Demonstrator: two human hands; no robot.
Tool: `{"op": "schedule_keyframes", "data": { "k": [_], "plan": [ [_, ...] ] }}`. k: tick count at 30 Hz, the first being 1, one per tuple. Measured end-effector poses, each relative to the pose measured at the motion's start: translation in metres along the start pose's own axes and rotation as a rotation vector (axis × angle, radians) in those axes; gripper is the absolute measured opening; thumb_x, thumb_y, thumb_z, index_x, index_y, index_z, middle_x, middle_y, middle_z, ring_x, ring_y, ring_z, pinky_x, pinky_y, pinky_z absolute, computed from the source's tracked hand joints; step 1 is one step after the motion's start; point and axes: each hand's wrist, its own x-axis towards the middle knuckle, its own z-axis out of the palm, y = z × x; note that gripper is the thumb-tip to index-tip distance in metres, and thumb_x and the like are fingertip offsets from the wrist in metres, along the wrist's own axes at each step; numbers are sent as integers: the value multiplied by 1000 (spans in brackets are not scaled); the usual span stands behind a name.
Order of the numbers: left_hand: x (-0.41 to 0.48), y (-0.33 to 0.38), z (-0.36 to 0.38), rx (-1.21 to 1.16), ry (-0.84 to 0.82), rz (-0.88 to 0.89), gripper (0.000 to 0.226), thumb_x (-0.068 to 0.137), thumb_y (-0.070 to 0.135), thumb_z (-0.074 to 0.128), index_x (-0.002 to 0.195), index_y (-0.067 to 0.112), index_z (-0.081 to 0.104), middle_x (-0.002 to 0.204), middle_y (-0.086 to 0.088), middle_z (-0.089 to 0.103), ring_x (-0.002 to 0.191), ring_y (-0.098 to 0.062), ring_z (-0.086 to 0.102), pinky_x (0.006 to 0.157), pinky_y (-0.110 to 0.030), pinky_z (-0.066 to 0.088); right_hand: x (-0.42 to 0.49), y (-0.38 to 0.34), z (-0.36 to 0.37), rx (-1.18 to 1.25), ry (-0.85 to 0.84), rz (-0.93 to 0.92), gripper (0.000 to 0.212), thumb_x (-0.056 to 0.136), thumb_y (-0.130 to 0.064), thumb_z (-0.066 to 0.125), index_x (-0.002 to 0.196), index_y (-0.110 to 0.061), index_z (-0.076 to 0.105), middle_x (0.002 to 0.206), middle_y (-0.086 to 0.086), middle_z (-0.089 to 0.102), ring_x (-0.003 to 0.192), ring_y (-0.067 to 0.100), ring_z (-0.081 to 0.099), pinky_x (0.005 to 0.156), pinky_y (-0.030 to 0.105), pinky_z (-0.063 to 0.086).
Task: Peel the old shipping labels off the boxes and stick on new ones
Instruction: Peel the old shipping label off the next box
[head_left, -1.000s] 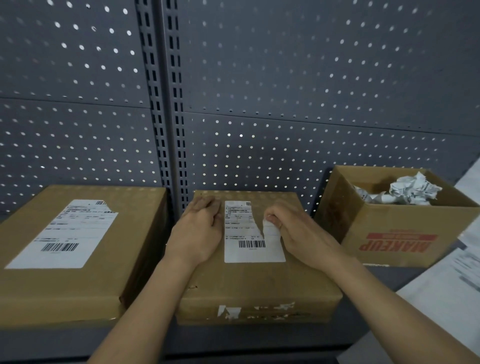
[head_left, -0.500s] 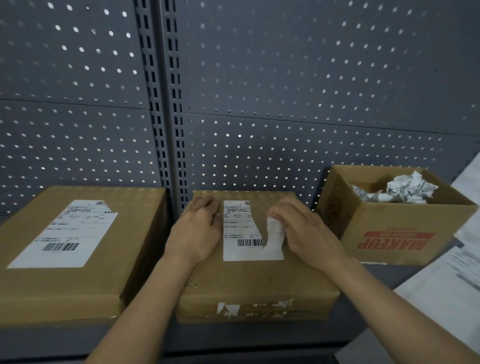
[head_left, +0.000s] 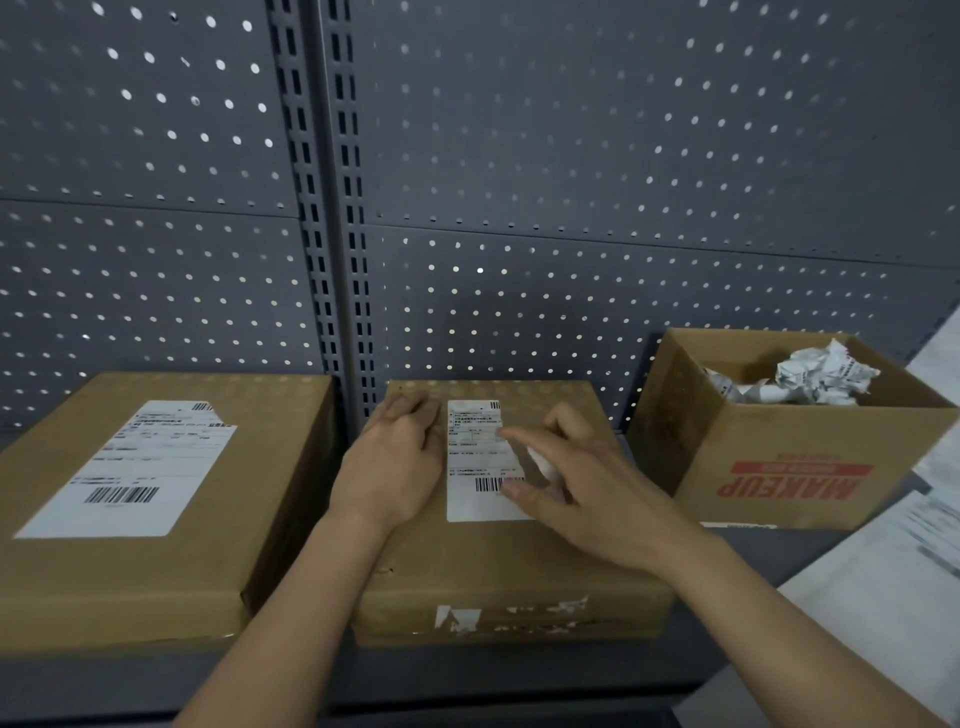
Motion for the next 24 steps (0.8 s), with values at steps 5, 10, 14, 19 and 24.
{"op": "schedule_keyframes", "data": {
  "k": [5, 10, 14, 19, 24],
  "plan": [
    [1, 1, 0, -4, -4, -12, 46, 102, 34, 39, 146, 22, 42, 155, 2, 35, 147, -18, 21, 120, -37, 21, -5, 2, -2, -60, -26, 63, 32, 90, -57, 53, 114, -36, 54, 102, -18, 28, 95, 1, 43, 81, 21, 44],
    [0, 1, 0, -6, 0, -10, 46, 102, 35, 39, 146, 22, 41, 156, 2, 34, 147, -18, 20, 120, -36, 19, -9, -5, -3, -27, -41, 30, 21, 96, -39, 54, 82, -24, 49, 96, -17, 32, 91, -12, 46, 73, 18, 46],
    [0, 1, 0, -11, 0, -8, 46, 102, 35, 39, 147, 23, 40, 156, 3, 33, 147, -17, 19, 120, -35, 17, -10, -6, -4, -23, -20, 25, 21, 100, -30, 48, 80, -27, 43, 97, -23, 31, 90, -35, 36, 73, 12, 46],
    [-1, 3, -1, -7, 2, -9, 46, 103, 35, 39, 147, 22, 40, 156, 3, 33, 147, -16, 18, 118, -32, 15, -12, 5, 1, 49, 271, -16, 30, 97, -48, 34, 83, -23, 45, 93, -17, 34, 86, -4, 48, 74, 18, 40],
    [-1, 3, -2, -1, 10, -4, 45, 102, 34, 40, 146, 22, 43, 155, 2, 35, 146, -17, 22, 117, -32, 18, -14, 9, 0, 221, 326, 34, 32, 93, -49, 54, 75, -25, 41, 72, -3, 49, 64, 8, 48, 58, 25, 38]
  ]
}}
